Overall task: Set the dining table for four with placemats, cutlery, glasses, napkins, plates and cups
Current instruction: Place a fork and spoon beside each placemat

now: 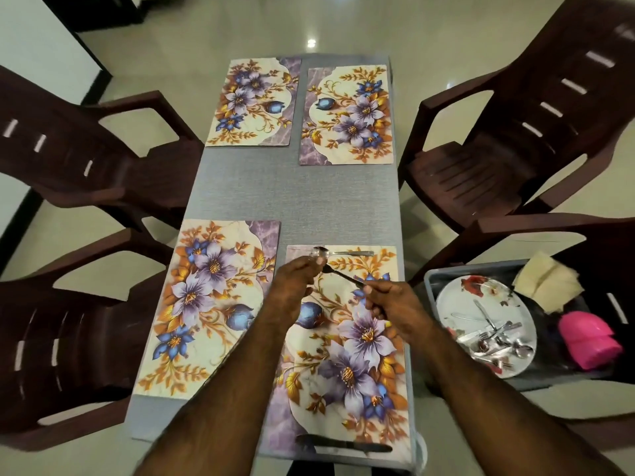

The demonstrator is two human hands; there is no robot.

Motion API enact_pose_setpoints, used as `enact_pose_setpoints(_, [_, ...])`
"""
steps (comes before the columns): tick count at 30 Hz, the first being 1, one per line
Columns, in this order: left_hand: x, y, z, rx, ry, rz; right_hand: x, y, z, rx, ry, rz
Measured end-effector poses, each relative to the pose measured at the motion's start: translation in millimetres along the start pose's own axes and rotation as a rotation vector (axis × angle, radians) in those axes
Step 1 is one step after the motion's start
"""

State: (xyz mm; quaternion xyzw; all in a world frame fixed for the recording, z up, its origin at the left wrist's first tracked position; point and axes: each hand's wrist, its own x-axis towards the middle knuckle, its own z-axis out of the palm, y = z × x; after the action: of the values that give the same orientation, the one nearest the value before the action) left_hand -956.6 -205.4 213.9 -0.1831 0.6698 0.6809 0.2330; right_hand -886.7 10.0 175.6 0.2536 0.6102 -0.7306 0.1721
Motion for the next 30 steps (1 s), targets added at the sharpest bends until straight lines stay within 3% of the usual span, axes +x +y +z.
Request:
enact_pose_setpoints(4, [4.4, -9.5, -19.0, -0.041, 0.003, -0.111, 5.0, -2.9, -6.4, -0.119, 0.019, -0.127])
enact_pose_setpoints(9, [9.3, -8.9, -25.9, 0.155, -0.007, -0.122, 14.1, -10.0, -7.9, -0.132, 0.056, -0.113])
enact_pose_setpoints(16, [44.6, -12.8, -23.4, 0.340, 0.109, -0.080, 55.9, -12.4, -8.9, -0.644, 0.239, -0.186])
enact_pose_setpoints(22, [85.6, -33.9, -25.6, 0.489, 0.200, -0.037, 91.8, -2.2, 0.0, -0.884, 0.362, -0.253])
enact_pose_setpoints(30, [92.4, -28.1, -29.9, 0.449, 0.165, -0.102, 92.5, 2.9, -3.5, -0.830, 0.389, -0.237])
